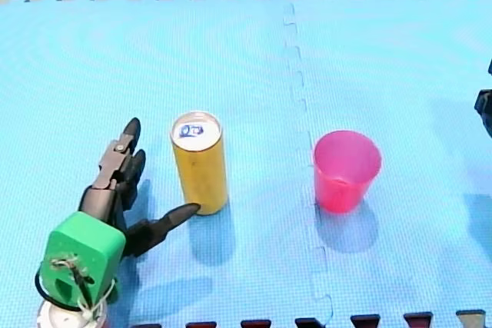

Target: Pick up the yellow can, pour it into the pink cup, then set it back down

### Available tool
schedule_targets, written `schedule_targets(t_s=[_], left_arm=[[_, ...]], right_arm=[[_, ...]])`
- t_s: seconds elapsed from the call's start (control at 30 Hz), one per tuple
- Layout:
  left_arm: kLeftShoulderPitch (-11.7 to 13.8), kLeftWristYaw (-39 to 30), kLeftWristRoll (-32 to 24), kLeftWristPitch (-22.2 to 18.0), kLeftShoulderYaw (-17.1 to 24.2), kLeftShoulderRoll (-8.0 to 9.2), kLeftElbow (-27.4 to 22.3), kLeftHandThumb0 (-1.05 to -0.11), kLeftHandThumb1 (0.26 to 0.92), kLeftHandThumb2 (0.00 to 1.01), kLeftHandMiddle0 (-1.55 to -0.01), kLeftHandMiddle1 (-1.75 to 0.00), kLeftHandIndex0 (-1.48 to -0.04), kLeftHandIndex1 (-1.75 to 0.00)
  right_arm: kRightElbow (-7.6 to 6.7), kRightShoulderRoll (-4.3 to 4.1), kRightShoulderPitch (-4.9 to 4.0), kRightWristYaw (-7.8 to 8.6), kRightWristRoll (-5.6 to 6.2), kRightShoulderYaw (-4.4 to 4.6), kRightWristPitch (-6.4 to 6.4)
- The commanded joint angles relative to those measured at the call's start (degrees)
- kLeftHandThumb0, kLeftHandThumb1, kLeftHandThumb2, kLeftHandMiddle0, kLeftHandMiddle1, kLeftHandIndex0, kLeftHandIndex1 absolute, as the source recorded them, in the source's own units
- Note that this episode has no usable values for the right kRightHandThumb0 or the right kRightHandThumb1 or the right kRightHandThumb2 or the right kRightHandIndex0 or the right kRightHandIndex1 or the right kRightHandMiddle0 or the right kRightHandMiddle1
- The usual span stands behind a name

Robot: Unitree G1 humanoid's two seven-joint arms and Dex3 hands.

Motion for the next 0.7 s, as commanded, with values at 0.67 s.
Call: schedule_targets(t_s=[0.67], left_arm=[[-4.6, -6.2, -1.4, -1.4, 0.4, 1.16, 3.9, -0.640, 0.650, 0.01, -0.20, -0.01, -0.15, -0.01]], right_arm=[[-0.01, 0.14, 0.00, -0.08, -0.03, -0.04, 0.12]])
